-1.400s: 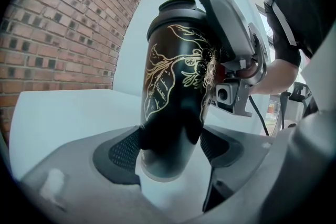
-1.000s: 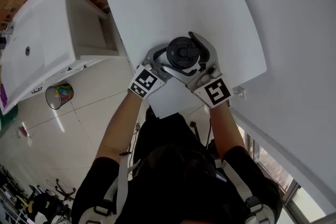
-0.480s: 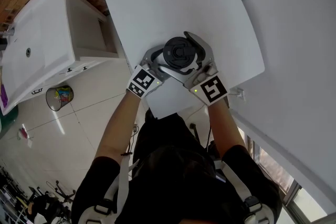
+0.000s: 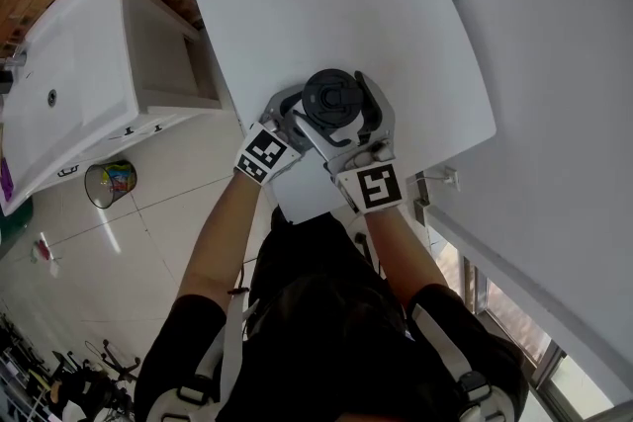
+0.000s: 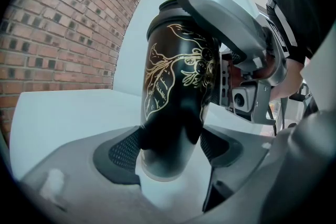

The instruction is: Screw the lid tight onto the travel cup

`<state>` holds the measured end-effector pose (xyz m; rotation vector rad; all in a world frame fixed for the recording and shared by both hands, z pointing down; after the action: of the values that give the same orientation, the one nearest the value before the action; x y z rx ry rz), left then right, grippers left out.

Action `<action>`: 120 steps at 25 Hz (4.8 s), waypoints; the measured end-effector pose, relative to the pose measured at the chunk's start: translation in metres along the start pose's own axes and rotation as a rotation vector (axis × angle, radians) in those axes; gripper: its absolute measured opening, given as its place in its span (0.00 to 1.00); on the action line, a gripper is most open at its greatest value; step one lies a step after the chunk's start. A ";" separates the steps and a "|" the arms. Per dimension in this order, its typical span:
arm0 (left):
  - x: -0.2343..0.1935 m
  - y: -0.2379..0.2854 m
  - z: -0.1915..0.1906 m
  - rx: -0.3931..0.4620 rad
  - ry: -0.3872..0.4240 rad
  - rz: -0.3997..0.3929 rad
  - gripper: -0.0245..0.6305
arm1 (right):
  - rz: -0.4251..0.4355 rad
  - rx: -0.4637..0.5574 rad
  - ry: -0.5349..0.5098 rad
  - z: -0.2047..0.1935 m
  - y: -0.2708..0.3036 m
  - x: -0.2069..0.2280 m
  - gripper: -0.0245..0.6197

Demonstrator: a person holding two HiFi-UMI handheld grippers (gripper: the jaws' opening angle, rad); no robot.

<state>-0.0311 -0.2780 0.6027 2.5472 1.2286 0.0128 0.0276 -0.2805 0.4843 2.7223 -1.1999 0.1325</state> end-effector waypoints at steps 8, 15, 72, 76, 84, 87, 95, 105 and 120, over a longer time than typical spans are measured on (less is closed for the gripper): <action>0.000 0.002 0.001 0.000 -0.001 0.002 0.59 | 0.431 -0.115 -0.044 0.009 -0.004 0.016 0.84; 0.002 0.002 -0.001 -0.009 -0.009 -0.003 0.59 | 0.691 -0.208 -0.110 0.016 0.015 0.016 0.83; 0.000 0.001 -0.002 -0.006 -0.002 0.001 0.59 | 0.408 -0.069 -0.101 0.013 0.000 0.013 0.75; 0.000 0.001 0.000 -0.004 -0.001 0.002 0.59 | 0.297 -0.023 -0.048 0.011 -0.006 0.013 0.74; -0.001 0.001 0.001 0.000 0.003 0.006 0.59 | 0.145 0.021 -0.027 0.001 -0.021 0.011 0.71; 0.000 0.001 0.001 0.000 0.001 0.004 0.59 | 0.291 -0.063 0.013 0.005 -0.017 0.017 0.77; 0.001 0.002 -0.001 -0.008 -0.009 -0.004 0.59 | 0.760 -0.287 -0.211 0.008 0.018 0.015 0.84; 0.001 0.001 0.002 -0.003 0.002 -0.001 0.59 | 0.639 -0.176 -0.146 0.009 0.022 0.007 0.82; 0.000 -0.001 0.002 0.000 -0.001 -0.002 0.59 | 0.304 -0.015 0.002 0.007 0.007 0.011 0.78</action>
<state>-0.0311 -0.2779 0.6003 2.5459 1.2315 0.0115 0.0299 -0.2941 0.4798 2.5074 -1.5994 0.1620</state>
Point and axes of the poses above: the fingertips, and each gripper's own axes: y forward along the fingers, x to its right, z out of its top, the point moved 6 cm from there along -y, backward along the fingers, and after that the axes turned 4 degrees about y, right-handed, at the moved point
